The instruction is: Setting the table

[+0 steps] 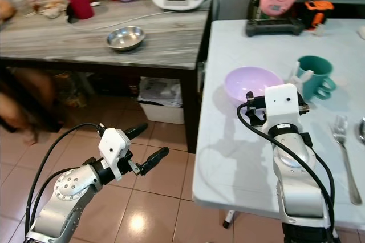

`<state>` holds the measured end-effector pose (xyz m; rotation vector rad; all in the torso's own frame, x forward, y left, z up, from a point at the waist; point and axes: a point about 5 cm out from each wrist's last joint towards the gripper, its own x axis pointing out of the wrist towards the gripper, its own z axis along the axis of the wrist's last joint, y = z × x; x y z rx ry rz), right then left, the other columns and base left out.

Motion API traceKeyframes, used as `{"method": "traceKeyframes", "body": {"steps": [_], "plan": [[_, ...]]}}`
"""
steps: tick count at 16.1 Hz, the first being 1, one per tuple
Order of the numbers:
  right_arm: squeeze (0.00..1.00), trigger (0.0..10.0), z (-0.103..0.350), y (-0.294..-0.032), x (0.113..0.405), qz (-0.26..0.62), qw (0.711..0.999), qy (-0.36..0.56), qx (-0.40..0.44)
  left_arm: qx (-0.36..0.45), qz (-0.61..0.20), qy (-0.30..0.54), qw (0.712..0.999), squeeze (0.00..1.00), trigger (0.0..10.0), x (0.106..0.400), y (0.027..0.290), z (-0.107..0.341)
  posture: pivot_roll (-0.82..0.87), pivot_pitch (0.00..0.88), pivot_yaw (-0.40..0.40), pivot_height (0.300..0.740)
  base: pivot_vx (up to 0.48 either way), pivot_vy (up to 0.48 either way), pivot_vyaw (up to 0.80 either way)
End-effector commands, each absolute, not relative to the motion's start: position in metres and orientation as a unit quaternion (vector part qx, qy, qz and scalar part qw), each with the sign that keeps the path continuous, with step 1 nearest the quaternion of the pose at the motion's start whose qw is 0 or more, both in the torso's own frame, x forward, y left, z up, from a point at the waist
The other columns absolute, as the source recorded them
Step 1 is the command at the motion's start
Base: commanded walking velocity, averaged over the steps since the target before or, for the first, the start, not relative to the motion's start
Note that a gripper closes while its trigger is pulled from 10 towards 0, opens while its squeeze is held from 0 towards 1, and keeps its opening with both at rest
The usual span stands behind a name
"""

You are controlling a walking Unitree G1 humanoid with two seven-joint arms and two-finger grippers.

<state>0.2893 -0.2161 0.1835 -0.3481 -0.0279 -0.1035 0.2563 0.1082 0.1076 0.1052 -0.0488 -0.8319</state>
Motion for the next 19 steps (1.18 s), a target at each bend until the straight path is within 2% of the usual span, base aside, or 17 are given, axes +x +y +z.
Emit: {"method": "traceKeyframes", "body": {"steps": [1,4,7,9,14,19], "plan": [[0.00,10.0,0.197,-0.208,0.287,-0.042,0.982,-0.045,-0.179,0.049,-0.375,-0.029,0.925,0.00,10.0,0.262,0.115,0.111,-0.26,0.078,0.089,0.740,0.000,0.000,-0.78],[0.00,10.0,0.202,-0.199,0.280,-0.053,0.981,-0.076,-0.168,0.000,-0.260,-0.034,0.965,0.00,10.0,0.282,0.135,0.121,-0.26,0.072,0.089,0.740,0.000,0.000,-0.78],[0.00,10.0,0.182,-0.186,0.268,-0.051,0.988,-0.059,-0.136,-0.012,-0.159,-0.047,0.986,0.00,10.0,0.295,0.154,0.130,-0.26,0.068,0.088,0.740,0.000,0.000,-0.80],[0.00,10.0,0.178,-0.177,0.265,-0.036,0.990,-0.053,-0.128,-0.017,-0.150,-0.042,0.988,0.00,10.0,0.297,0.154,0.129,-0.26,0.066,0.089,0.740,0.000,0.000,-0.80],[0.00,10.0,0.180,-0.189,0.265,-0.053,0.988,-0.054,-0.134,-0.012,-0.169,-0.026,0.985,0.00,10.0,0.296,0.149,0.123,-0.27,0.069,0.091,0.740,0.000,0.000,-0.80],[0.00,10.0,0.178,-0.184,0.265,-0.046,0.989,-0.053,-0.132,-0.005,-0.173,-0.023,0.985,0.00,10.0,0.295,0.146,0.121,-0.27,0.067,0.093,0.740,0.000,0.000,-0.80]]}}
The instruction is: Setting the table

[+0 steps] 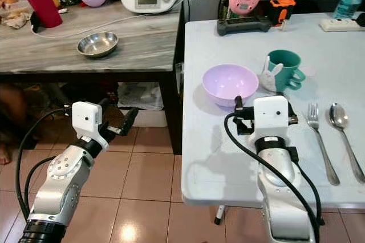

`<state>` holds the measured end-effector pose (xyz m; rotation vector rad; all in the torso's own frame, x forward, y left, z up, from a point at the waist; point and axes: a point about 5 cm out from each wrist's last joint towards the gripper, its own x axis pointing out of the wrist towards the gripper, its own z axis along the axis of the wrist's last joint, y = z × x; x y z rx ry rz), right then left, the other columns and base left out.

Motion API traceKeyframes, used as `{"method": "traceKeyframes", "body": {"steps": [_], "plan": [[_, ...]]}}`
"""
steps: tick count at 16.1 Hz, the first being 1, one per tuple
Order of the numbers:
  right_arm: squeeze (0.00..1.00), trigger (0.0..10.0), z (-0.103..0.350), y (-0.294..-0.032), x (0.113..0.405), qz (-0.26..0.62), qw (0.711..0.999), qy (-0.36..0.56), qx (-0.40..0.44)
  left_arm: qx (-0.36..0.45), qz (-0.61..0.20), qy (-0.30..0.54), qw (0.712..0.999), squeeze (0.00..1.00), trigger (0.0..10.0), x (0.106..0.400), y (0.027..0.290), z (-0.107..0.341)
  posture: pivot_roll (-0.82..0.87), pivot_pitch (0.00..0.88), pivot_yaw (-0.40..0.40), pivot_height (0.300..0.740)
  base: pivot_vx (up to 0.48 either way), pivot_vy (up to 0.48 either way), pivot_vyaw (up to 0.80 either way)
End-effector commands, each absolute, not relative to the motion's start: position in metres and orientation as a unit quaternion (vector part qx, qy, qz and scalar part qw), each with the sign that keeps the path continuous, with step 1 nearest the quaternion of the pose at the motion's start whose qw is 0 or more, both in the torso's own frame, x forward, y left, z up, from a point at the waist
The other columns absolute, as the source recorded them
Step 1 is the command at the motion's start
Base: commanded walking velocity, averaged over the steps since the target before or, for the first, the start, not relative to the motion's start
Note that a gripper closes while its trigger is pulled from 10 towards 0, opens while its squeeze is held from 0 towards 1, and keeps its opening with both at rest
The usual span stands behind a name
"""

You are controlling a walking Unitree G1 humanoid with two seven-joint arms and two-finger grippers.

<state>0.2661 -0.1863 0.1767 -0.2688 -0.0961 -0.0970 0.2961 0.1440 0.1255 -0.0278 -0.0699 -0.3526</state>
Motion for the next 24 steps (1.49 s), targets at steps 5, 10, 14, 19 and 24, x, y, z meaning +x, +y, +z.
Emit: {"method": "traceKeyframes", "body": {"steps": [5,10,14,19,24], "plan": [[0.00,10.0,0.1768,-0.1814,0.2656,-0.039,0.990,-0.055,-0.124,-0.003,-0.176,-0.021,0.984,0.00,10.0,0.2958,0.1457,0.1208,-0.26,0.065,0.095,0.740,0.000,0.000,-0.48],[0.00,10.0,0.1752,-0.1815,0.2656,-0.042,0.991,-0.052,-0.120,-0.003,-0.179,-0.020,0.984,0.00,10.0,0.2954,0.1444,0.1207,-0.26,0.066,0.099,0.740,0.000,0.000,-0.80],[0.00,10.0,0.1746,-0.1815,0.2660,-0.041,0.991,-0.052,-0.118,-0.004,-0.182,-0.019,0.983,0.00,10.0,0.2956,0.1415,0.1199,-0.27,0.069,0.098,0.740,0.000,0.000,-0.80],[0.00,10.0,0.1737,-0.1795,0.2675,-0.036,0.991,-0.050,-0.116,-0.003,-0.182,-0.018,0.983,0.00,10.0,0.2957,0.1410,0.1196,-0.26,0.070,0.098,0.740,0.000,0.000,-0.80],[0.00,10.0,0.1714,-0.1797,0.2681,-0.033,0.992,-0.044,-0.116,0.023,-0.199,-0.017,0.980,0.00,10.0,0.2922,0.1389,0.1172,-0.26,0.072,0.098,0.740,0.000,0.000,-0.80]]}}
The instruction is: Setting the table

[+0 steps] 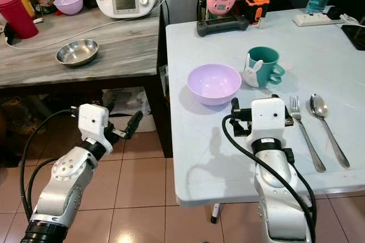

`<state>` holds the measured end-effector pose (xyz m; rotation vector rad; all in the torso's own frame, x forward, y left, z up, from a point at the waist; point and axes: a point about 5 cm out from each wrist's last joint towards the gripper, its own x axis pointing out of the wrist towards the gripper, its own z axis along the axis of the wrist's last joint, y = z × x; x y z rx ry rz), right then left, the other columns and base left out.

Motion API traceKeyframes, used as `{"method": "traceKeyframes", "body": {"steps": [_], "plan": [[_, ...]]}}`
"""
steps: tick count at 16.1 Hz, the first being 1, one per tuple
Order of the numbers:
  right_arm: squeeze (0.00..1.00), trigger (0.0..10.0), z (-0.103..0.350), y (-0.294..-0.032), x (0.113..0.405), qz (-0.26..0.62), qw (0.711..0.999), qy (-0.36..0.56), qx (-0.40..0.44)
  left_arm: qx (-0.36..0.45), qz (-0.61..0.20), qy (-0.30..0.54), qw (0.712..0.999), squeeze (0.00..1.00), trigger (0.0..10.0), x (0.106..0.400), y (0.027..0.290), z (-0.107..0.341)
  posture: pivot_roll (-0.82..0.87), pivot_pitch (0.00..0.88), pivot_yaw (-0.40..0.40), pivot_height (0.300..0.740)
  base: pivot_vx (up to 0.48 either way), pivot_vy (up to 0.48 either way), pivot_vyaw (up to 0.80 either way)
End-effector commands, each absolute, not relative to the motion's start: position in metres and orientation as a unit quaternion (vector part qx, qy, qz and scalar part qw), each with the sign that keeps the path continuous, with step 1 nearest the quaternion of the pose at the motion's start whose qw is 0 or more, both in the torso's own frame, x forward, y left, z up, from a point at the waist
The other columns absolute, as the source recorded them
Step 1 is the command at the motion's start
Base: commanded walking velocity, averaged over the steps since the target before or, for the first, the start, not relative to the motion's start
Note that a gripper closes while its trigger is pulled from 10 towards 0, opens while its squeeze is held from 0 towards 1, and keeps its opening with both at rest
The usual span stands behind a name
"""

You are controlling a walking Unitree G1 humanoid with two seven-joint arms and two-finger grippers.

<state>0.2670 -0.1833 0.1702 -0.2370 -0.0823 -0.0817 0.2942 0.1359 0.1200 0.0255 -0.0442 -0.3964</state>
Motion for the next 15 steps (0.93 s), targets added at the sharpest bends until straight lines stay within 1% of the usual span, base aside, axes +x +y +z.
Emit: {"method": "traceKeyframes", "body": {"steps": [1,5,6,8,12,14,15], "plan": [[0.00,10.0,0.171,-0.180,0.269,-0.029,0.992,-0.044,-0.112,0.029,-0.209,-0.011,0.977,0.00,10.0,0.290,0.138,0.114,-0.26,0.072,0.098,0.740,0.000,0.000,-0.80],[0.00,10.0,0.171,-0.183,0.270,-0.021,0.991,-0.043,-0.126,0.053,-0.289,-0.005,0.956,0.00,10.0,0.277,0.125,0.109,-0.25,0.078,0.096,0.740,0.000,0.000,0.00],[0.00,10.0,0.172,-0.185,0.271,-0.022,0.991,-0.044,-0.127,0.068,-0.316,-0.004,0.946,0.00,10.0,0.272,0.122,0.107,-0.25,0.078,0.095,0.740,0.000,0.000,0.00],[0.00,10.0,0.172,-0.185,0.271,-0.024,0.991,-0.044,-0.127,0.080,-0.339,-0.004,0.937,0.00,10.0,0.267,0.118,0.105,-0.26,0.079,0.097,0.740,0.000,0.000,0.00],[0.00,10.0,0.173,-0.185,0.272,-0.010,0.988,-0.044,-0.145,0.087,-0.358,-0.006,0.930,0.00,10.0,0.265,0.118,0.105,-0.26,0.079,0.098,0.740,0.000,0.000,0.00],[0.00,10.0,0.181,-0.191,0.280,0.016,0.986,-0.031,-0.163,0.095,-0.389,-0.014,0.916,0.00,10.0,0.263,0.115,0.110,-0.26,0.082,0.097,0.740,0.000,0.000,0.00],[0.00,10.0,0.181,-0.194,0.286,0.048,0.981,0.000,-0.188,0.112,-0.409,-0.019,0.905,0.00,10.0,0.261,0.114,0.111,-0.26,0.082,0.097,0.740,0.000,0.000,0.00]]}}
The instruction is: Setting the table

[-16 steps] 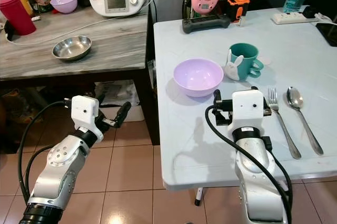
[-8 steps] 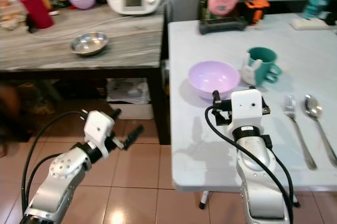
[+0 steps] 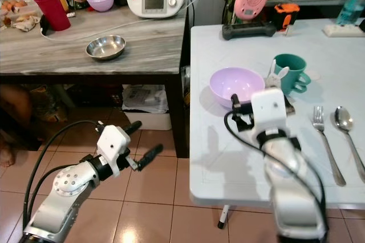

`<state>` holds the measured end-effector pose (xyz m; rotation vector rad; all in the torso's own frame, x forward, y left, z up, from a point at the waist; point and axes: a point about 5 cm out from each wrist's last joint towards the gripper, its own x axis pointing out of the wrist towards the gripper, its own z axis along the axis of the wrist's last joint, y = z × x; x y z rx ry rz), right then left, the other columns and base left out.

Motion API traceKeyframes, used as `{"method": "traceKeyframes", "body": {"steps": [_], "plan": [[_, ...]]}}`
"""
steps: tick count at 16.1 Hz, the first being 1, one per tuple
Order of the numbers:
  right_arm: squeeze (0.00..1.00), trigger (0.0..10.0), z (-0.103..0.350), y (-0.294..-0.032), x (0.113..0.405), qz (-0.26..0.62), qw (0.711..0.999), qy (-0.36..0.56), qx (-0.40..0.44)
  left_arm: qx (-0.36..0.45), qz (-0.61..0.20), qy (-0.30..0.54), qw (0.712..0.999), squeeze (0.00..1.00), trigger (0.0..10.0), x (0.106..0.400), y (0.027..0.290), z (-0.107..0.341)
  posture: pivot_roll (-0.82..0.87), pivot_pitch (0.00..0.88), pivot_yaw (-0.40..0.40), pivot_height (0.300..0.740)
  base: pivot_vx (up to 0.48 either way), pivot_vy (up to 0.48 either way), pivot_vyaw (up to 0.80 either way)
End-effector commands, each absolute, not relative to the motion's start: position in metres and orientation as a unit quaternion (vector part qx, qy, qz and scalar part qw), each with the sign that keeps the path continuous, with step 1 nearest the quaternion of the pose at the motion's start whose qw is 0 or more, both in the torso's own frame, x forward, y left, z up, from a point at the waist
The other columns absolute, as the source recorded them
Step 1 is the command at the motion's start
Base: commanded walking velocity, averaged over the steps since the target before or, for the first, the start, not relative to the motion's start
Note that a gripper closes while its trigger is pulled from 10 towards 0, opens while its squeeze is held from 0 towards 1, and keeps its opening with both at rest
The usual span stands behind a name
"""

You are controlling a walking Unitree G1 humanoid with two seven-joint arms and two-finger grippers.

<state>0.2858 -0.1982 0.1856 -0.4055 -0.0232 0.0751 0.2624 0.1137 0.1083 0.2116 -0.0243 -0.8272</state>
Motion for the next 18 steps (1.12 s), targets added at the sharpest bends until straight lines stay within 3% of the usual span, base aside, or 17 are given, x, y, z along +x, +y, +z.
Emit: {"method": "traceKeyframes", "body": {"steps": [1,4,8,17,18], "plan": [[0.00,10.0,0.180,-0.196,0.288,0.058,0.977,0.015,-0.203,0.118,-0.415,-0.019,0.902,0.00,10.0,0.260,0.113,0.111,-0.26,0.082,0.097,0.740,0.000,0.000,0.00],[0.00,10.0,0.178,-0.207,0.300,0.100,0.963,0.064,-0.242,0.114,-0.411,-0.019,0.904,0.00,10.0,0.262,0.114,0.112,-0.26,0.090,0.103,0.740,0.000,0.000,0.00],[0.00,10.0,0.187,-0.215,0.317,0.108,0.957,0.056,-0.262,0.107,-0.418,-0.017,0.902,0.00,10.0,0.258,0.110,0.110,-0.26,0.098,0.106,0.740,0.000,0.000,0.00],[0.00,10.0,0.180,-0.191,0.343,0.260,0.904,0.105,-0.322,0.108,-0.424,-0.024,0.899,0.00,10.0,0.257,0.108,0.114,-0.25,0.116,0.103,0.740,0.000,0.000,0.00],[0.00,9.0,0.179,-0.194,0.347,0.254,0.898,0.110,-0.342,0.107,-0.424,-0.022,0.899,0.00,10.0,0.257,0.107,0.113,-0.25,0.118,0.104,0.740,0.000,0.000,0.00]]}}
